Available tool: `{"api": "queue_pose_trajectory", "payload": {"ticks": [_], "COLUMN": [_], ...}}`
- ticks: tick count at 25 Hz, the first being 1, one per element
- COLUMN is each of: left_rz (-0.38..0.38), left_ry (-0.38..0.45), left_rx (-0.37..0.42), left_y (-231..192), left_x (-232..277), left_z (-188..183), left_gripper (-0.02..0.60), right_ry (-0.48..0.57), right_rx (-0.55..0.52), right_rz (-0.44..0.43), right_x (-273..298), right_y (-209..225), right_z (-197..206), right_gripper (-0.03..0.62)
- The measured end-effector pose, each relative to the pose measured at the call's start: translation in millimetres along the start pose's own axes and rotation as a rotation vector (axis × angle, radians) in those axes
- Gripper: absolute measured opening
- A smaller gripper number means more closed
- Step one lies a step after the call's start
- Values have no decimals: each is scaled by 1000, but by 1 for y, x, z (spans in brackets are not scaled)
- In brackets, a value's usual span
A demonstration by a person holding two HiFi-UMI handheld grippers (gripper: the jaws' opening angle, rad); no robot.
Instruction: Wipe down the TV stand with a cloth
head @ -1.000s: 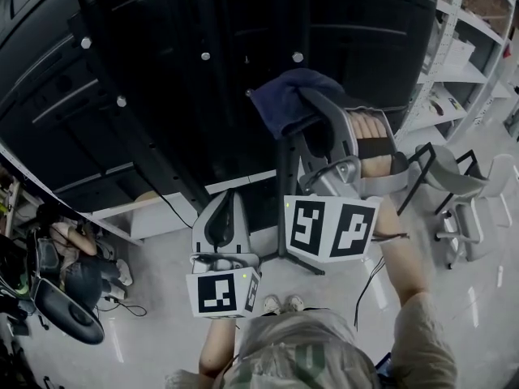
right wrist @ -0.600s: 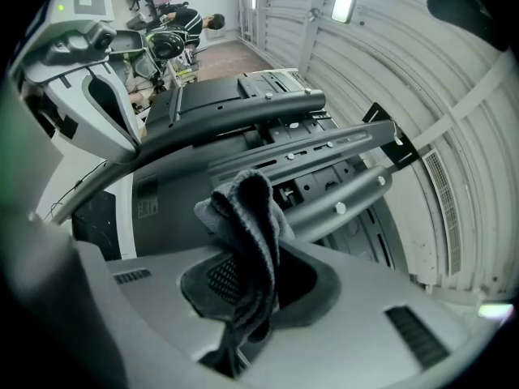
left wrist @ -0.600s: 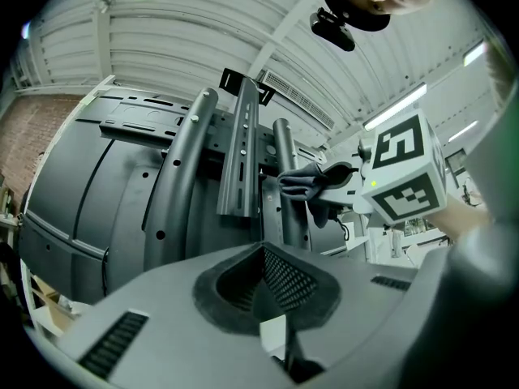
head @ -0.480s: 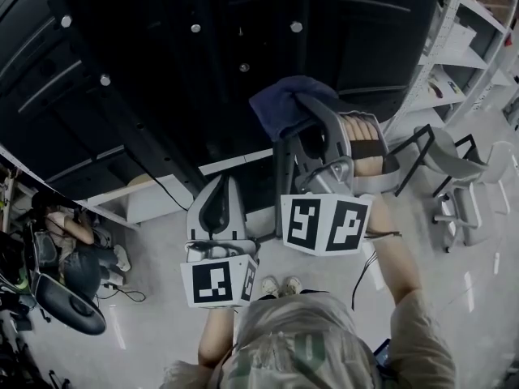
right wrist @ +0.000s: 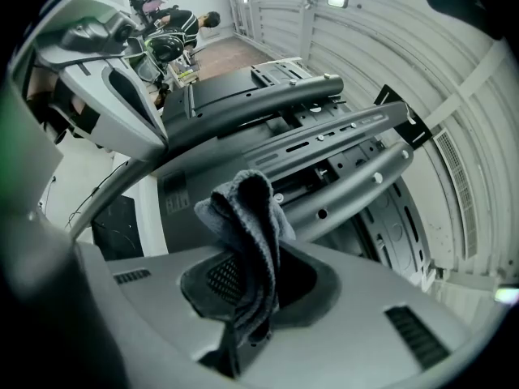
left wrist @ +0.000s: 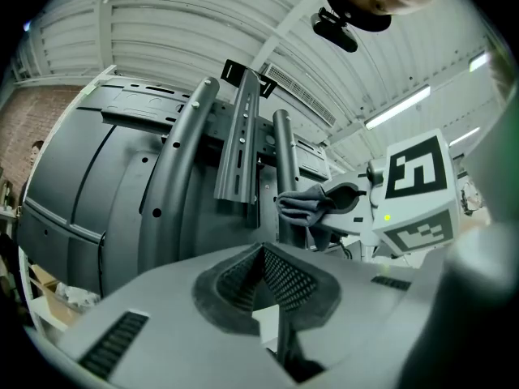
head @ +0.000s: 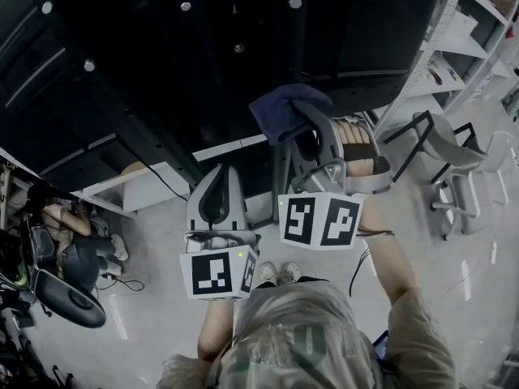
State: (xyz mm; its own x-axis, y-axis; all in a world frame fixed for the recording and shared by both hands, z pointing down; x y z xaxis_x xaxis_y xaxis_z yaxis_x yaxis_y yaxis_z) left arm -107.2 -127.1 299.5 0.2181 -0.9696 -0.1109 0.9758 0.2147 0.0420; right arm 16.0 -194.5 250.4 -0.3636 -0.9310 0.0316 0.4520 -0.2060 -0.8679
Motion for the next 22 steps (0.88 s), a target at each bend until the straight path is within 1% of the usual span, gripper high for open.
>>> {"api": "queue_pose_trajectory", "payload": {"ticks": [5,11,22], "left_rz": [4,2,-22], "left_ry": [-23,-52,-98], "left_rx": [-7,-16,-26], "left_y": [4,7,-1], "left_x": [0,-1,-3], "left_z": [8,21,42], "left_gripper": [15,15,15], "right_ry": [-27,-63,-140], "right_rx": [34,48,63], "right_rz": [-53,-111,-245], "right_x": [-1,-1,3], "right_y": [-18,-42,-101], "right_z": [12,28,62], "right_gripper": [57,57,57]}}
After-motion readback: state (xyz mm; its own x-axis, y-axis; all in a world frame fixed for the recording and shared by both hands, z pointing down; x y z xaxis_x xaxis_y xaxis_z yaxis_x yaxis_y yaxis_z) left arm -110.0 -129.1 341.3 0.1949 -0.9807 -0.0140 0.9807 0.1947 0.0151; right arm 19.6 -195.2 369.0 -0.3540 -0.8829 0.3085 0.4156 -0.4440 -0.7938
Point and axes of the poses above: the fingertips, and each gripper's own axes: x forward along the fingers, y to its right, z out of its underside, the point moved 5 cm from there along -x, backward along the fingers, and after that the axes turned 4 degrees about x, right-handed, at the moved point
